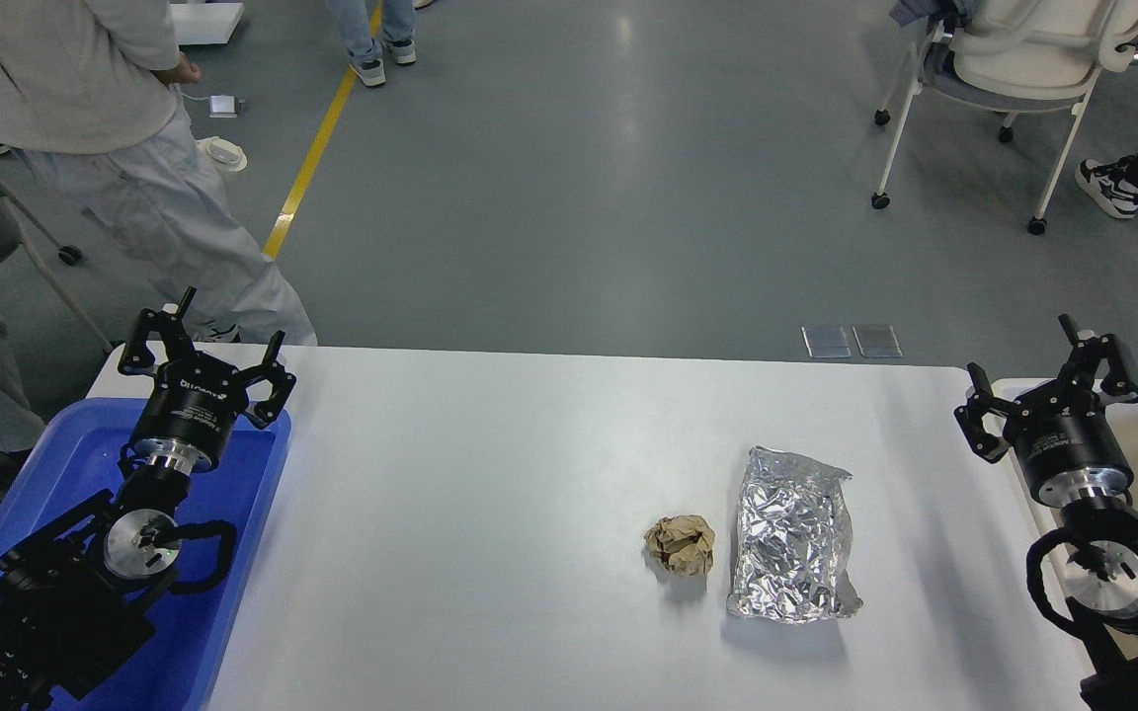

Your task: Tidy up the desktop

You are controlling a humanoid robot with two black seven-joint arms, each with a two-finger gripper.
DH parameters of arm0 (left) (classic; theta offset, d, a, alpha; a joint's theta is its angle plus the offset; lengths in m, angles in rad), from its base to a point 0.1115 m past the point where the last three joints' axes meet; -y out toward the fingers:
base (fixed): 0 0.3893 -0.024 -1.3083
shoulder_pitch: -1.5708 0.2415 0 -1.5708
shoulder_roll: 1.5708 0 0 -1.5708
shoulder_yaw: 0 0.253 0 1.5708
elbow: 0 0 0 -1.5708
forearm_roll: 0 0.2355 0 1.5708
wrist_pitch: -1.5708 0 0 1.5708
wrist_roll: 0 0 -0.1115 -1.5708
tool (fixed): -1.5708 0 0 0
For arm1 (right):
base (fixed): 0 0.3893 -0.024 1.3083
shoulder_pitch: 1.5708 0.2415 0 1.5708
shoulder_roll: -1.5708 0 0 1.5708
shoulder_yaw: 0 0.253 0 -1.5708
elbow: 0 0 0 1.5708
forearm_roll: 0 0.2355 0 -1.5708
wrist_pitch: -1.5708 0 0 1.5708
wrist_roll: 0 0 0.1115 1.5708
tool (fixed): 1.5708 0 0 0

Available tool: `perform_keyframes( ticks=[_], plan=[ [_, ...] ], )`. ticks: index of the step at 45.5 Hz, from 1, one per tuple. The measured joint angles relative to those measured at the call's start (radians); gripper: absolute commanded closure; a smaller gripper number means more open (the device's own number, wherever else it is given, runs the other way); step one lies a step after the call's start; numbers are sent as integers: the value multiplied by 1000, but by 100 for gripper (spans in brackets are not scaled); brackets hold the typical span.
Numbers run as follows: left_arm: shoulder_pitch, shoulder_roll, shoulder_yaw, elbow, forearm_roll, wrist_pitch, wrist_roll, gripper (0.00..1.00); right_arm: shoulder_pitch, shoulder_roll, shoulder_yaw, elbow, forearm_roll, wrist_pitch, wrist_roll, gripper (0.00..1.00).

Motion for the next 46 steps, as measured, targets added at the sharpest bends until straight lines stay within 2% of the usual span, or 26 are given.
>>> perform_keyframes(
  ticks=[37, 42, 46],
  plan=[
    [0, 0, 0, 0, 0, 0, 0, 0, -1, -1, -2, 8, 2, -26, 0, 0],
    [0, 0, 0, 0, 0, 0, 0, 0, -3, -1, -4, 16, 3, -31, -8, 0],
    [0, 0, 0, 0, 0, 0, 0, 0, -4, -6, -13, 31, 3, -37, -35, 0]
  ],
)
